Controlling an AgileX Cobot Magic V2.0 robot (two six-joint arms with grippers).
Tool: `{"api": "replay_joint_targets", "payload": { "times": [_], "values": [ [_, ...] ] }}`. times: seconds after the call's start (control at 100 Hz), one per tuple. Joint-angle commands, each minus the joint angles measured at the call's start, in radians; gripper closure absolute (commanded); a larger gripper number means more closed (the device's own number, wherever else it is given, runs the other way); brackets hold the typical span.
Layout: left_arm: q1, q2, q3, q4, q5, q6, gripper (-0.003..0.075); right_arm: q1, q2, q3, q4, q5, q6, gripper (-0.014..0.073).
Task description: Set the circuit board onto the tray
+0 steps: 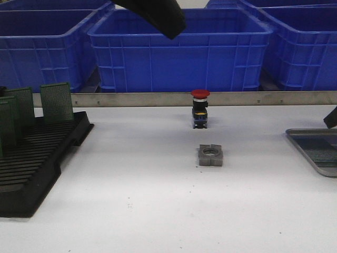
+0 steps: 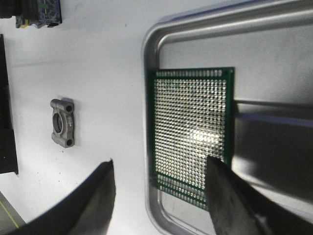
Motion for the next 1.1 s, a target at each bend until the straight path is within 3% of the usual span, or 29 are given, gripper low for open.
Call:
{"api": "replay_joint_targets", "payload": {
  "times": [0.0,0.18,0.38,0.71,0.82,1.09],
  "values": [
    [-0.006,-0.051,-0.024,-0.065,0.031,-0.004,0.0166,-0.006,-0.055,-0.025,0.047,0.035,-0.003,0.0153],
    [-0.006,-0.053,-0.024,-0.067,0.004,-0.005,0.0166,-0.006,-0.057,-0.025,0.047,0.032,-0.009,0.0156],
    [0.011,-0.102,-0.024,-0.056,-0.099,-0.121,0.0166,0.009,-0.119,-0.025,0.047,-0.010,-0.027,0.0156],
    [0.124,-0.247,-0.003,-0.039,-0.256,-0.359,0.0168,0.166,-0.419,-0.025,0.045,-0.196,-0.088,0.0156],
    [0.185,-0.323,0.080,-0.036,-0.337,-0.389,0.0168,0.234,-0.529,-0.020,0.017,-0.269,-0.097,0.0156],
    [0.306,-0.617,0.451,-0.038,-0.695,-0.428,0.0168,0.380,-0.807,0.125,-0.067,-0.564,-0.110,0.0156]
  ]
}}
